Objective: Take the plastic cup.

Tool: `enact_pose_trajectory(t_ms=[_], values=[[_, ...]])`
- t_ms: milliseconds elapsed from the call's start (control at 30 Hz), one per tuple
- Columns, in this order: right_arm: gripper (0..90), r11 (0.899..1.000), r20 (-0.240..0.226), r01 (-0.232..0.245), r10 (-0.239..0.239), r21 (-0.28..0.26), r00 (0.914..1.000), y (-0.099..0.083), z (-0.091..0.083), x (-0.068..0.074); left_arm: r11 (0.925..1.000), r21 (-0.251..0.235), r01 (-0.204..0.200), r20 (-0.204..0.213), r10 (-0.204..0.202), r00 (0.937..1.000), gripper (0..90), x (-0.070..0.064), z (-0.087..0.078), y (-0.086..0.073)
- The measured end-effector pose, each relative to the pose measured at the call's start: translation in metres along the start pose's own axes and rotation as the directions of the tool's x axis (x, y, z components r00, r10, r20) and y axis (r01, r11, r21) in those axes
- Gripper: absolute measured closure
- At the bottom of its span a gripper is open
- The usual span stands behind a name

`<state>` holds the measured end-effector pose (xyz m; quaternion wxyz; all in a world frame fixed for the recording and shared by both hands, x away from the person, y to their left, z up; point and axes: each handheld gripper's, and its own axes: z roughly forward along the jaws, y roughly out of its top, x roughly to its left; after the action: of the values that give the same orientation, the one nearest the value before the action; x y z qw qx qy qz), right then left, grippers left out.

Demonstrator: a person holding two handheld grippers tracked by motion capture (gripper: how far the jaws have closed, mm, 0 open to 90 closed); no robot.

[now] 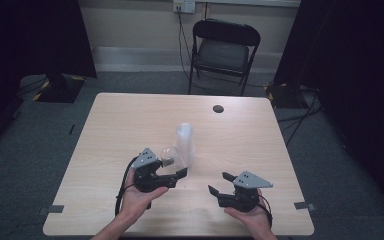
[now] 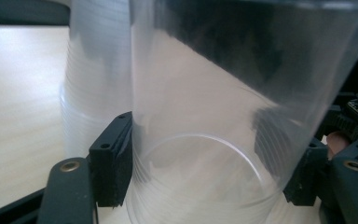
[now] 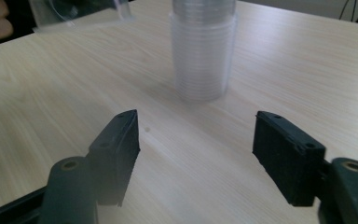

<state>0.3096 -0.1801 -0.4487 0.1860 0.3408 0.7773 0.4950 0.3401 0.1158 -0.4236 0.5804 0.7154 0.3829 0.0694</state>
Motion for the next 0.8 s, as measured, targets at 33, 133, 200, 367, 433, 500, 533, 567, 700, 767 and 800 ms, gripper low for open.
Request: enact_pose_trajectory(t_ms=[33, 133, 200, 367, 433, 500, 533, 567, 700, 767, 800], values=[[32.8, 1.0, -0.004, 0.009, -0.009, -0.01, 1.0, 0.0, 0.001, 0.002, 0.9999, 0.004, 0.017, 0.012, -0.017, 0.9998, 31.8, 0.001, 0.002, -0.003], [34.6, 0.999, -0.027, 0.04, -0.041, -0.028, 0.9988, -0.001, 0.002, 0.009, 0.9995, 0.011, 0.03, 0.023, -0.03, 0.9993, 32.3, 0.001, 0.002, -0.006], [37.4, 0.997, -0.04, 0.057, -0.059, -0.048, 0.9975, -0.002, 0.003, 0.012, 0.9986, 0.015, 0.05, 0.038, -0.051, 0.998, 32.5, 0.0, 0.002, -0.006], [44.6, 0.994, -0.06, 0.078, -0.083, -0.083, 0.9947, 0.0, 0.005, 0.016, 0.9924, 0.003, 0.123, 0.09, -0.123, 0.9883, 33.0, 0.001, -0.001, -0.005], [46.1, 0.992, -0.069, 0.092, -0.098, -0.085, 0.9928, 0.002, 0.007, 0.019, 0.9888, -0.002, 0.149, 0.109, -0.148, 0.983, 33.2, 0.001, -0.002, -0.004], [49.1, 0.99, -0.079, 0.105, -0.112, -0.091, 0.9906, 0.006, 0.01, 0.022, 0.9873, -0.004, 0.159, 0.12, -0.157, 0.9802, 33.2, 0.002, -0.002, -0.004], [50.0, 0.99, -0.082, 0.11, -0.117, -0.094, 0.9897, 0.007, 0.011, 0.023, 0.987, -0.002, 0.16, 0.124, -0.159, 0.9794, 33.3, 0.002, -0.003, -0.005], [51.0, 0.988, -0.083, 0.118, -0.126, -0.096, 0.9885, 0.008, 0.013, 0.025, 0.9865, 0.001, 0.164, 0.129, -0.162, 0.9782, 33.3, 0.002, -0.003, -0.005], [55.2, 0.985, -0.099, 0.134, -0.145, -0.109, 0.9845, 0.011, 0.017, 0.029, 0.9779, 0.004, 0.209, 0.16, -0.207, 0.9651, 33.4, 0.004, -0.004, -0.006], [56.7, 0.983, -0.099, 0.135, -0.148, -0.123, 0.984, 0.013, 0.019, 0.029, 0.9724, 0.008, 0.233, 0.174, -0.231, 0.9573, 33.7, 0.006, -0.004, -0.006], [57.1, 0.982, -0.099, 0.136, -0.149, -0.129, 0.9838, 0.014, 0.02, 0.029, 0.9675, 0.012, 0.253, 0.179, -0.251, 0.9514, 33.9, 0.006, -0.004, -0.006]])
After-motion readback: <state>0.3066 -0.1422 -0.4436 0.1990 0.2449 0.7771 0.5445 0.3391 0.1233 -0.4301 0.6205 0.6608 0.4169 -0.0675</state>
